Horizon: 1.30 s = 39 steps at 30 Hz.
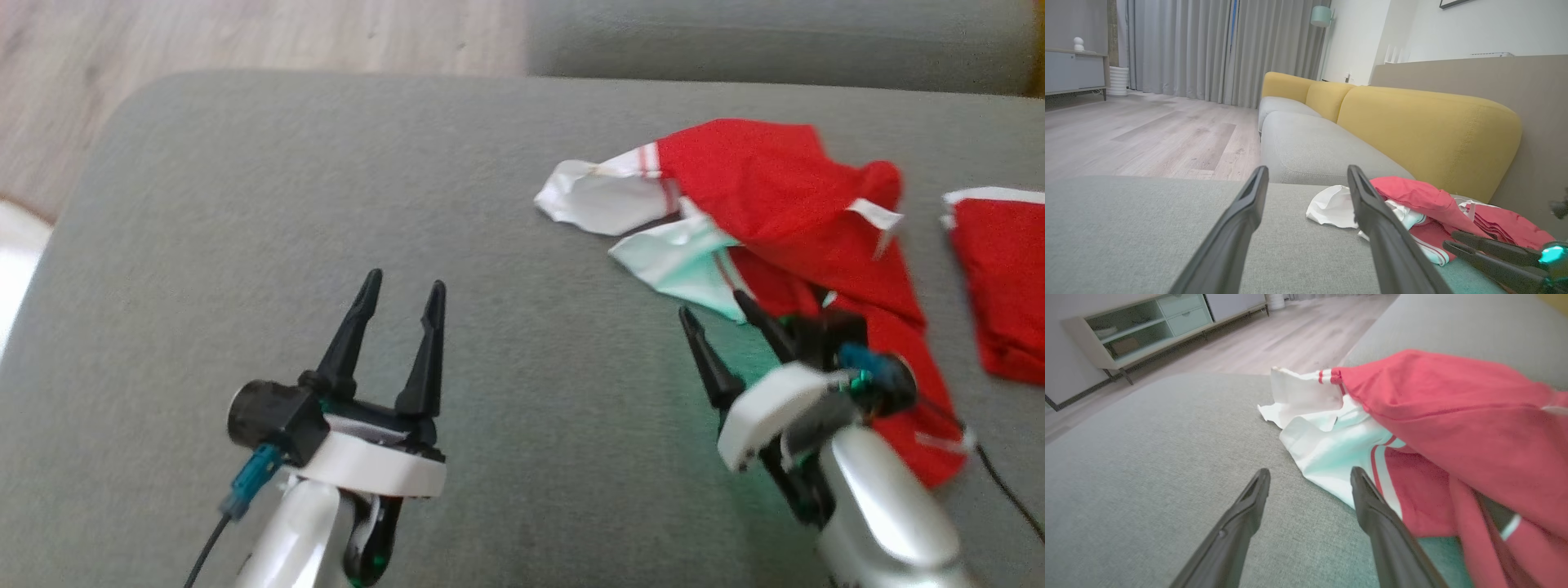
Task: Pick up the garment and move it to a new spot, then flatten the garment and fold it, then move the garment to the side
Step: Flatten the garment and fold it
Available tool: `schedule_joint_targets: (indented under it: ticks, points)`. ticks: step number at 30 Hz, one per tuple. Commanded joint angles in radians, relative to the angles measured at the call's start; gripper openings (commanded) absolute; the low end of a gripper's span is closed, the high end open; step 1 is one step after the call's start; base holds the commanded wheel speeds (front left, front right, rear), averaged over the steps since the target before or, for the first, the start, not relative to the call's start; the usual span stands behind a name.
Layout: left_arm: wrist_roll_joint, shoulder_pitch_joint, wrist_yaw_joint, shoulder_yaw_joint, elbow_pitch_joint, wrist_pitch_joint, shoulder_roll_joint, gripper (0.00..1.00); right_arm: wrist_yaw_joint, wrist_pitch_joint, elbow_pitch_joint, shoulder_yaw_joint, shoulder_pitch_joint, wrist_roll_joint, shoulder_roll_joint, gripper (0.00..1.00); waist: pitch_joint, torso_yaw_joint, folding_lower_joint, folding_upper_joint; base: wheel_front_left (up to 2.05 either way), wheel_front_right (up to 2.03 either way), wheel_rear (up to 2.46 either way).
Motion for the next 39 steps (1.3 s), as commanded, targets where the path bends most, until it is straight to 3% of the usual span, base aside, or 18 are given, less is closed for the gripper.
schedule_joint_targets:
  ticks: [1,14,15,16,17,24,32,39]
  points:
    - [-0.011,-0.051,-0.006,0.018,-0.026,-0.006,0.001,1.0,-0.001,0.006,-0.013,0.021,-0.051,0.007,-0.003,1.0,0.031,0.037,-0.0001,-0.0001,0.0,0.0,0.0]
    - [-0.039,-0.07,-0.006,-0.014,-0.026,-0.006,-0.001,1.0,-0.001,0.073,0.418,-0.015,-0.301,-0.028,-0.011,1.0,0.075,0.137,-0.0001,-0.0001,0.0,0.0,0.0]
    - [-0.041,-0.069,-0.006,-0.013,-0.028,-0.006,-0.001,1.0,-0.001,0.073,0.442,-0.015,-0.312,-0.027,-0.005,0.87,0.076,0.138,-0.0001,-0.0001,0.0,0.0,0.0]
    - [-0.042,-0.068,-0.006,-0.012,-0.029,-0.006,-0.001,1.0,-0.001,0.069,0.462,-0.013,-0.322,-0.028,0.0,0.24,0.077,0.137,-0.0001,-0.0001,0.0,0.0,0.0]
    - [-0.043,-0.067,-0.006,-0.011,-0.029,-0.006,-0.001,1.0,-0.001,0.062,0.479,-0.009,-0.332,-0.029,0.004,0.0,0.078,0.136,-0.0001,-0.0001,0.0,0.0,0.0]
    - [-0.04,-0.06,-0.006,0.002,-0.025,-0.006,-0.001,1.0,-0.001,-0.08,0.477,0.072,-0.366,0.056,0.05,0.0,0.058,0.106,-0.0001,-0.0001,0.0,0.0,0.0]
    - [-0.033,-0.039,-0.006,0.022,-0.023,-0.006,-0.001,1.0,-0.001,-0.211,0.259,0.298,-0.378,0.289,0.059,0.0,0.008,0.081,-0.0001,-0.0001,0.0,0.0,0.0]
    - [-0.029,-0.02,-0.006,0.036,-0.026,-0.006,-0.001,1.0,-0.001,-0.234,0.142,0.401,-0.369,0.393,0.059,0.0,-0.024,0.092,-0.0001,-0.0001,0.0,0.0,0.0]
